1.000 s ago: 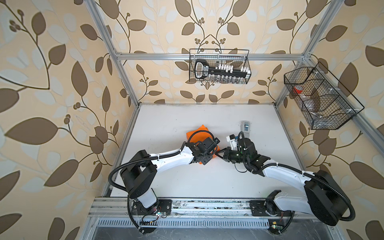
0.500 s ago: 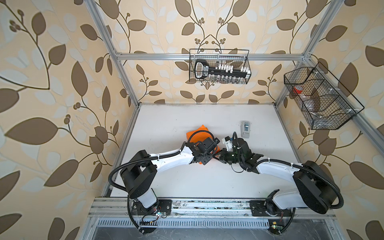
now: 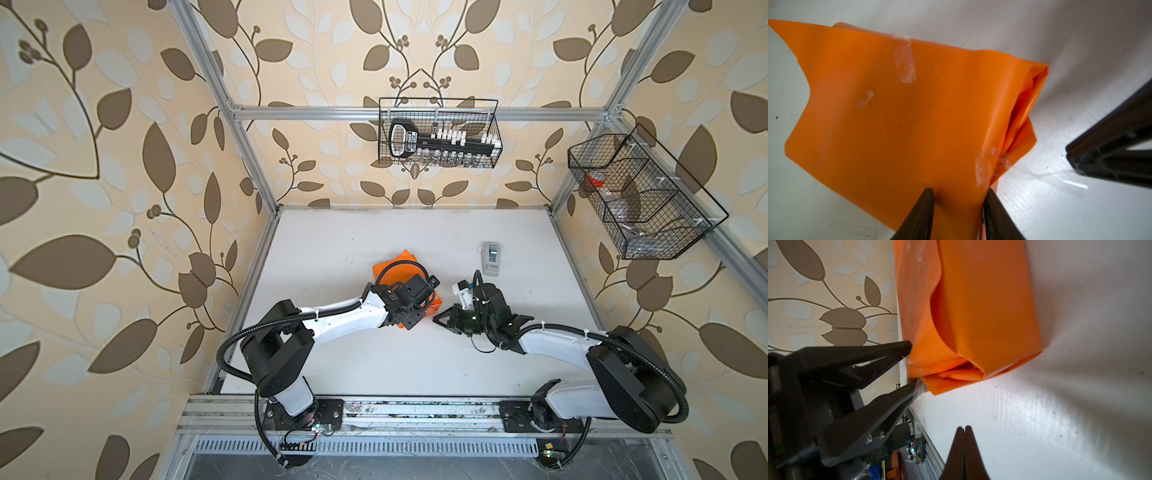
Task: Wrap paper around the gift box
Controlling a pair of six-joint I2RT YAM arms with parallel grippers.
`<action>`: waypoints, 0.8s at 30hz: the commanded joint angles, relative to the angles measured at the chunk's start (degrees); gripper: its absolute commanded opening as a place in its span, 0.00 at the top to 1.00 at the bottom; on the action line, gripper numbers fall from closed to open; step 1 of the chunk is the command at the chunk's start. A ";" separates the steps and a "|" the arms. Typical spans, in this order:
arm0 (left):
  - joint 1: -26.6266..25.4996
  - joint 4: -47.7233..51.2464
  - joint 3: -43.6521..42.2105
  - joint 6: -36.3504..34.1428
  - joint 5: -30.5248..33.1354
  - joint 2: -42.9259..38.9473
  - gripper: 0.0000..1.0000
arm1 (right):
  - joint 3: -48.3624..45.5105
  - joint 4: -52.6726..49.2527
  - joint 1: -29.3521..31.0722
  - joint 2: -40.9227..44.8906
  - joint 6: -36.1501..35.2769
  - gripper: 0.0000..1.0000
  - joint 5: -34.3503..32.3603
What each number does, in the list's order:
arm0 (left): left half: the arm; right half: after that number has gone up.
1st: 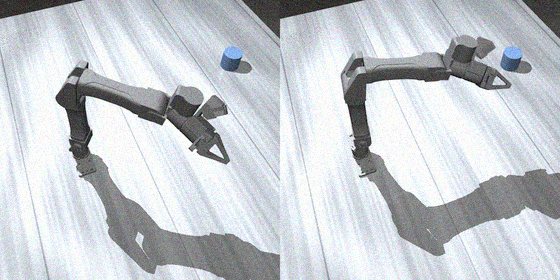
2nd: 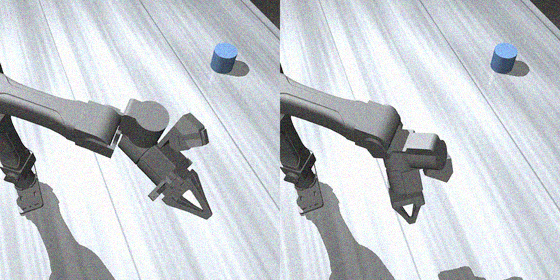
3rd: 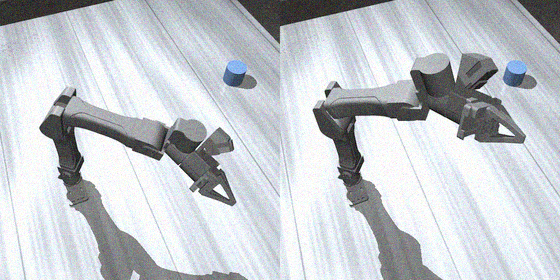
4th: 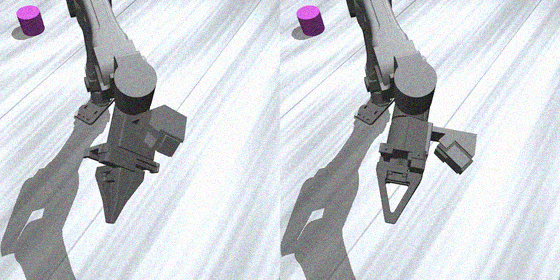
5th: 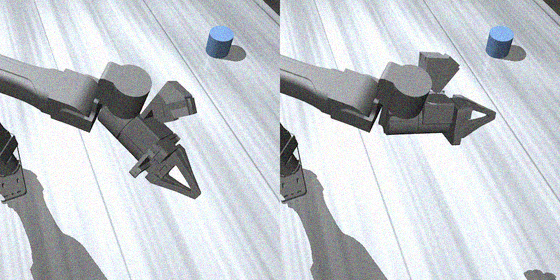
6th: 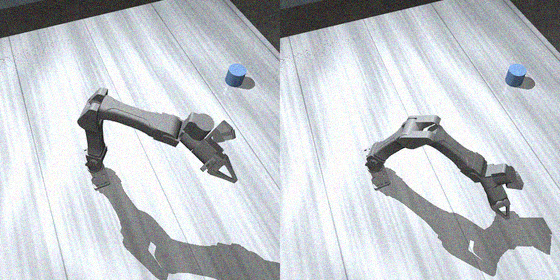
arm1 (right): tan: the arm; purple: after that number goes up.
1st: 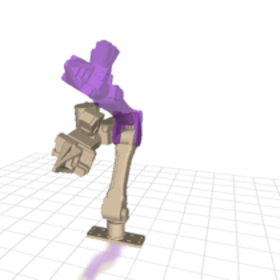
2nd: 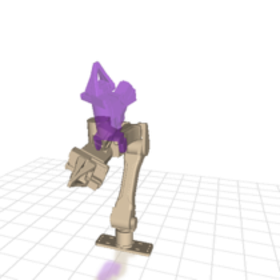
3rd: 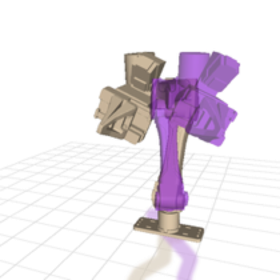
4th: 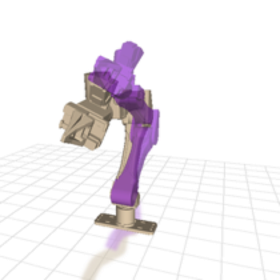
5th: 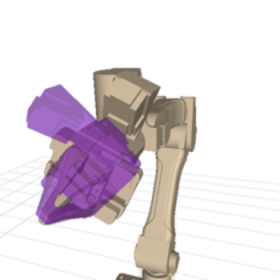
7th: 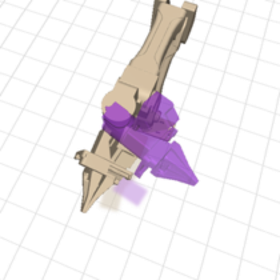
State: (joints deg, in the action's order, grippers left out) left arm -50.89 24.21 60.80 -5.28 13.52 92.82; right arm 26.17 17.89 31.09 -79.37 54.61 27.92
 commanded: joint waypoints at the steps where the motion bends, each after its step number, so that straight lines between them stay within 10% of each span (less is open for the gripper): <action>1: 0.70 4.79 -1.21 1.93 -5.26 3.34 0.60 | 1.58 4.36 -0.34 -3.11 1.26 1.00 2.03; 24: 0.71 9.61 1.29 2.00 -5.86 -0.86 0.53 | 6.69 11.35 -3.10 -12.01 4.27 1.00 3.74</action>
State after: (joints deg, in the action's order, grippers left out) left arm -50.89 26.06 61.89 -4.16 11.86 92.77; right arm 31.14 27.16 28.32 -90.35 57.93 31.29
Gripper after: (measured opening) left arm 0.469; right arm 0.047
